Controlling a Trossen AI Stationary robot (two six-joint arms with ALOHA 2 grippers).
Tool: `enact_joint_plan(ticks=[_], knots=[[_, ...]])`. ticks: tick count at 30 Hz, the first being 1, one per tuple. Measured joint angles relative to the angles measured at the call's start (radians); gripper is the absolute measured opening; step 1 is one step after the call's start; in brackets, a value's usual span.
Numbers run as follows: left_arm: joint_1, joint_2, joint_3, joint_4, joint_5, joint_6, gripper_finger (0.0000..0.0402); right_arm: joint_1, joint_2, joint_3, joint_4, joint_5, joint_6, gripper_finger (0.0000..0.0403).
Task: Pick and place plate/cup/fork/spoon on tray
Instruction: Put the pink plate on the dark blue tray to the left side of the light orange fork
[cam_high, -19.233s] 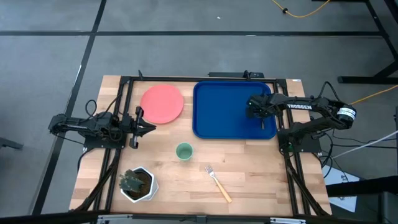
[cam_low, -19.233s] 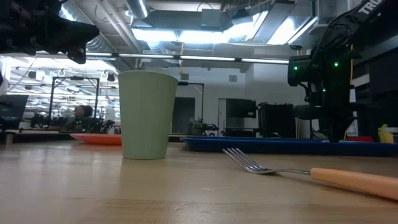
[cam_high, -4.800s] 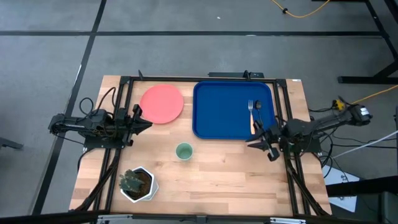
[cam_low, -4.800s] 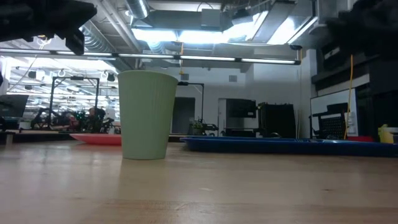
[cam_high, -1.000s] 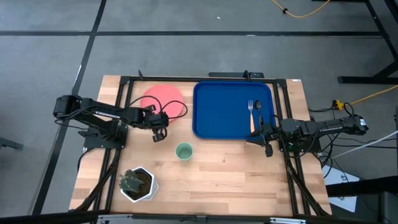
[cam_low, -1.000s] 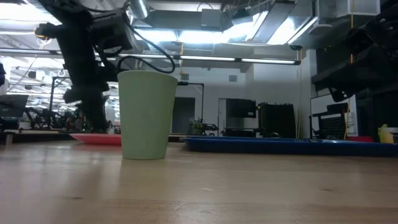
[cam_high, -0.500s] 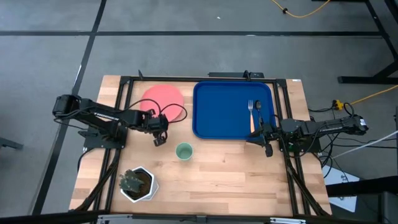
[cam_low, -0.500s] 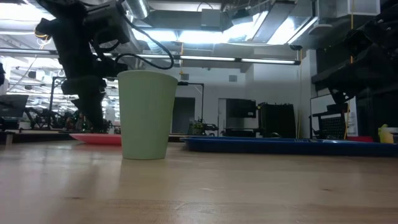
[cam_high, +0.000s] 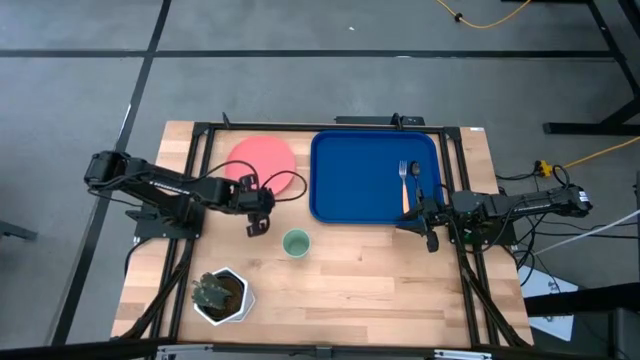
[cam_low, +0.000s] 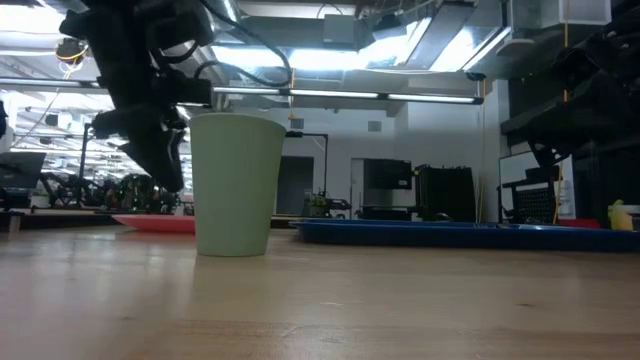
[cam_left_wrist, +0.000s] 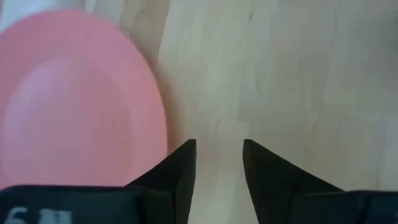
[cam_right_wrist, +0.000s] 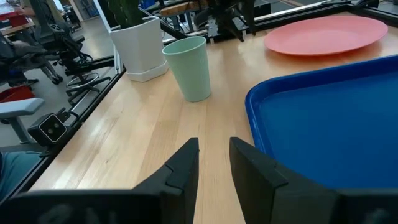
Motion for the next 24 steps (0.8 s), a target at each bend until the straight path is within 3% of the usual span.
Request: enact_joint_plan(ticks=[9,16,24], knots=[[0.002,0.006,0.0,0.051,-0.004,0.007,0.0124,0.0,0.0,0.0,0.0,0.0,0.001,0.0095],[0.007,0.006,-0.001,0.01,-0.191,0.009,0.0124,0.0,0.0,0.0,0.0,0.0,0.001,0.0095],[0.031,0.006,-0.049,0.031,-0.17,0.003,0.0124,0.0,0.0,0.0,0.005,-0.016,-0.001,0.0095]])
